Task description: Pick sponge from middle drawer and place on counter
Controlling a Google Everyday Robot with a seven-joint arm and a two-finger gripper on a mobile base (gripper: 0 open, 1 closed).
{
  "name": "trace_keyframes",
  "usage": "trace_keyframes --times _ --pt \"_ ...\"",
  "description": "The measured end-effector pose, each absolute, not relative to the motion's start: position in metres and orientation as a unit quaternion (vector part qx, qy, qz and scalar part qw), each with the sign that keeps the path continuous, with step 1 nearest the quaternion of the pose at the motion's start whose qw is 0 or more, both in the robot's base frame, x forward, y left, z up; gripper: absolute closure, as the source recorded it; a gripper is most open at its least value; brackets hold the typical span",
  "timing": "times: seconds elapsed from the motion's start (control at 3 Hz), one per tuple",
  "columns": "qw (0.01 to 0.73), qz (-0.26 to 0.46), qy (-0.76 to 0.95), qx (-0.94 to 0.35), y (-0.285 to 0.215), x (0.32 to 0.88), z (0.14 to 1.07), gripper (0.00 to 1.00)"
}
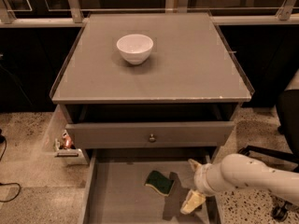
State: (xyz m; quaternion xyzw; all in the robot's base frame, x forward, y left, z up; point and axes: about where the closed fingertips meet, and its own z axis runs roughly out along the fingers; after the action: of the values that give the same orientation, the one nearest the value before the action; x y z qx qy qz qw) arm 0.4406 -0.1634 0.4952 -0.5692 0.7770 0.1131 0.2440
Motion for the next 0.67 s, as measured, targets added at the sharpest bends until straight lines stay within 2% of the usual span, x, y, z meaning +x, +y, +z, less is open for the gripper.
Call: trace_keyframes --times 0.67 --pt "0.285 0.119 0.747 -0.589 -0.126 0.463 0.412 0.0"
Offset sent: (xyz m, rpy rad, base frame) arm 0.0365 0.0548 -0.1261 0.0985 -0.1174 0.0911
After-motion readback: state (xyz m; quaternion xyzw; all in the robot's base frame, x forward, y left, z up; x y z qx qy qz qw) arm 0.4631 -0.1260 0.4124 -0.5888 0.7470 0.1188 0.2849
